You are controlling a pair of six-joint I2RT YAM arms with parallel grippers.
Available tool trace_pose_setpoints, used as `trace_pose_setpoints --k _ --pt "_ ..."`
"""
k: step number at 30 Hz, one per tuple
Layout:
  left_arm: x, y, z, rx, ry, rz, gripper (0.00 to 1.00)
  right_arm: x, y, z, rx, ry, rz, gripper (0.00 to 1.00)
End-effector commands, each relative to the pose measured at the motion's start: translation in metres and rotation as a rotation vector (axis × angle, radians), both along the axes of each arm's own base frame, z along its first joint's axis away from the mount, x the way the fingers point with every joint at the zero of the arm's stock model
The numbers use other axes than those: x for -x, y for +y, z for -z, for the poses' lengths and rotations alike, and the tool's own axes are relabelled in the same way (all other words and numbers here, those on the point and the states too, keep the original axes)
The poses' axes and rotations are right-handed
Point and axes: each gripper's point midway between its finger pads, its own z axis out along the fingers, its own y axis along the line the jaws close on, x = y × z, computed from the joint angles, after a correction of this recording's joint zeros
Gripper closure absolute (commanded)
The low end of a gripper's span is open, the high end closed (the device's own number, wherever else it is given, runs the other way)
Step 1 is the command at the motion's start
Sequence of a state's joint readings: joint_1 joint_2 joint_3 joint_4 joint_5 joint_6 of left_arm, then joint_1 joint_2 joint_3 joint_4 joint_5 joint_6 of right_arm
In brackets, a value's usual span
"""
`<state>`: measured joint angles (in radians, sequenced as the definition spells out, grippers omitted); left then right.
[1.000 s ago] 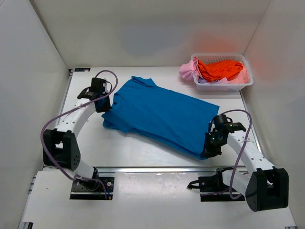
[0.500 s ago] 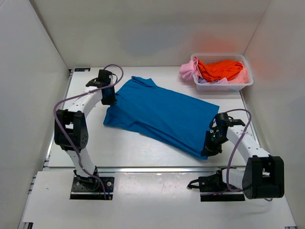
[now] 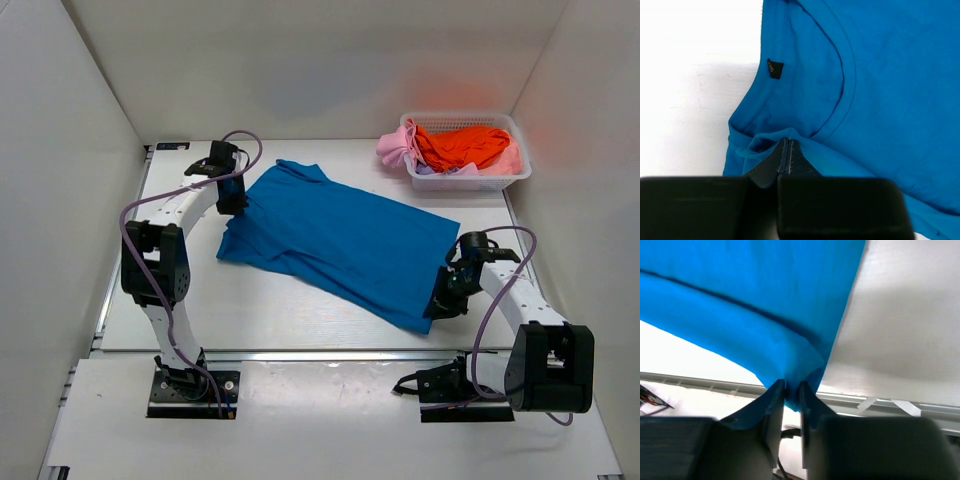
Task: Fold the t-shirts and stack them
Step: Fold the flattened tshirt in 1/3 of the way
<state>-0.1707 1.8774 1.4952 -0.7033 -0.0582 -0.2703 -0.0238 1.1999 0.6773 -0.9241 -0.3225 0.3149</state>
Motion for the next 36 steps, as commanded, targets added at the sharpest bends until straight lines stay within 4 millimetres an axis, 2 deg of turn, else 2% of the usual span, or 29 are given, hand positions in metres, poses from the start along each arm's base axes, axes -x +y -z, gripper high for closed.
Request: trace_pose_setpoints --k 1,2,8,9,15,16,19,26,31,32,33,34,35,36 --pt "-0.012 -0.001 -0.022 0.016 -0.061 0.01 1.0 -0.017 0.002 -0.007 -0.026 -0.062 0.026 0.85" --pt "-0.014 -0.003 -0.021 0.023 -0.065 0.008 1.0 -0.02 0.003 -0.007 -0.032 -0.067 0.028 1.0" --pt "-0.015 -0.001 -0.022 0.02 -0.066 0.005 1.0 -0.034 -0.006 -0.021 0.019 -0.14 0.065 1.0" --pt "-0.018 -0.001 -0.028 0.024 -0.08 0.003 1.0 -0.034 -0.006 -0.022 0.023 -0.146 0.066 1.0" --pt "-0.023 0.001 -0.028 0.027 -0.085 -0.003 1.0 -0.038 -0.011 -0.031 0.077 -0.18 0.064 1.0" --pt "-0.022 0.003 -0.023 0.019 -0.072 -0.009 1.0 -0.039 -0.013 -0.03 0.091 -0.182 0.067 1.0" --pt "-0.026 0.002 -0.027 0.023 -0.086 -0.011 1.0 -0.042 -0.014 -0.034 0.096 -0.196 0.072 1.0" --pt "-0.029 0.003 -0.022 0.023 -0.077 -0.019 1.0 -0.038 -0.02 -0.021 0.121 -0.156 0.065 1.0" --pt "-0.042 0.003 -0.014 0.01 -0.066 -0.022 1.0 -0.044 -0.026 -0.014 0.153 -0.136 0.07 1.0" --pt "-0.046 0.003 -0.018 0.008 -0.074 -0.026 0.95 -0.044 -0.03 -0.013 0.169 -0.127 0.074 0.93" --pt "-0.048 0.005 -0.017 0.009 -0.067 -0.028 0.79 -0.044 -0.037 -0.012 0.206 -0.109 0.092 0.8" --pt "-0.053 0.006 -0.023 0.006 -0.078 -0.032 0.71 -0.046 -0.038 -0.013 0.208 -0.11 0.096 0.73" --pt "-0.056 0.01 -0.024 0.004 -0.083 -0.045 0.61 -0.047 -0.043 -0.015 0.232 -0.113 0.108 0.61" --pt "-0.059 0.009 -0.028 0.005 -0.092 -0.038 0.56 -0.051 -0.046 -0.018 0.254 -0.122 0.103 0.55"
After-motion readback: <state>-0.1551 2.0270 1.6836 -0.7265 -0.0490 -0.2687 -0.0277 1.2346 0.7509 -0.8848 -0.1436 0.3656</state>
